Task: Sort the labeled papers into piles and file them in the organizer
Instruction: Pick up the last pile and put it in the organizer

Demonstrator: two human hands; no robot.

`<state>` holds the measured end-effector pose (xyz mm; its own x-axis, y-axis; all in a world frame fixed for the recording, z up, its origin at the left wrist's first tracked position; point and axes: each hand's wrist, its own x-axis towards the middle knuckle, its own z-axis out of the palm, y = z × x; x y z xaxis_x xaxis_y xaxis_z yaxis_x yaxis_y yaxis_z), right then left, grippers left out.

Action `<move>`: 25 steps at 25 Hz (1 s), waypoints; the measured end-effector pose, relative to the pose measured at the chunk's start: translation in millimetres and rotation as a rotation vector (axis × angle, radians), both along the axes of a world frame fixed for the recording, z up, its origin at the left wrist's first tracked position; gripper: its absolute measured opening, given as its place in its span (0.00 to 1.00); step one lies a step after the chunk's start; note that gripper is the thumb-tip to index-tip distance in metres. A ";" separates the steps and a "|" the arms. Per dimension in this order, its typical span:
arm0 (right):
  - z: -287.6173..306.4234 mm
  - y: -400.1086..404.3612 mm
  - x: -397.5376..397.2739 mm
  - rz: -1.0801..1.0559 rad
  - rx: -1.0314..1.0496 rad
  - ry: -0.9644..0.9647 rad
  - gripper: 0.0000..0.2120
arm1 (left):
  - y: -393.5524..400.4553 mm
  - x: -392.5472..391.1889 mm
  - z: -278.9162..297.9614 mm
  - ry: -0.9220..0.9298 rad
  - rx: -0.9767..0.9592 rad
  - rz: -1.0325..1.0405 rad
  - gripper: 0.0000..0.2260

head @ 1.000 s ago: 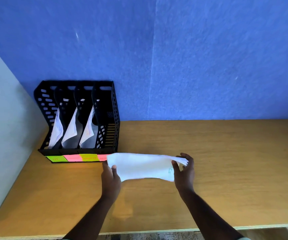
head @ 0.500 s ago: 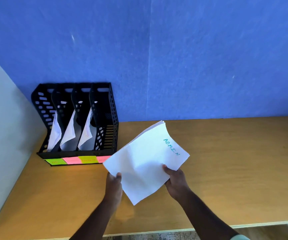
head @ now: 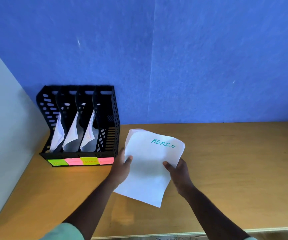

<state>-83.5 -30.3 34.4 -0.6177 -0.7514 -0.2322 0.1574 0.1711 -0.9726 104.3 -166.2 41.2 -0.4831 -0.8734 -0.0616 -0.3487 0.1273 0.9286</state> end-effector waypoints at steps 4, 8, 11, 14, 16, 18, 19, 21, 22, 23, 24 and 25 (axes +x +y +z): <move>11.0 -13.0 12.0 -0.251 0.060 0.220 0.10 | 28.6 -22.4 10.0 0.062 -0.261 0.183 0.08; 26.7 -21.8 46.4 -0.255 -0.099 0.361 0.19 | 63.0 -43.8 9.0 0.298 -0.343 0.222 0.11; 26.0 -19.9 58.9 -0.181 -0.158 0.439 0.27 | 69.1 -47.7 4.5 0.414 -0.355 0.205 0.13; 11.9 -13.9 54.4 -0.105 -0.087 0.469 0.27 | 64.2 -37.2 -12.5 0.359 -0.291 0.221 0.13; 6.5 -8.4 47.8 -0.092 -0.042 0.482 0.26 | 58.3 -28.4 -25.5 0.270 -0.224 0.261 0.12; 9.2 -5.8 39.3 -0.147 -0.076 0.516 0.23 | 51.6 -22.0 -33.5 0.221 -0.210 0.272 0.10; 12.4 -6.7 35.0 -0.179 -0.111 0.552 0.23 | 48.4 -20.6 -35.0 0.193 -0.208 0.273 0.10; 23.1 -11.4 27.8 -0.214 -0.198 0.682 0.27 | 43.9 -19.4 -35.6 0.142 -0.194 0.281 0.10; 28.9 -13.4 24.3 -0.220 -0.227 0.781 0.28 | 42.9 -19.6 -35.4 0.127 -0.188 0.281 0.11; 33.9 -15.3 20.2 -0.209 -0.234 0.907 0.29 | 42.0 -19.9 -35.2 0.115 -0.180 0.278 0.11; 37.4 -17.2 15.5 -0.180 -0.221 1.059 0.29 | 41.1 -20.2 -35.2 0.103 -0.177 0.275 0.11; 39.1 -18.9 11.2 -0.148 -0.195 1.202 0.30 | 40.1 -20.8 -35.1 0.094 -0.179 0.271 0.11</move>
<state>-72.3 -49.2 73.5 -0.4434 -0.6146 0.6524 -0.8521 0.0632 -0.5196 83.6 -126.1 6.1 -0.2285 -0.9637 0.1380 -0.3058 0.2056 0.9296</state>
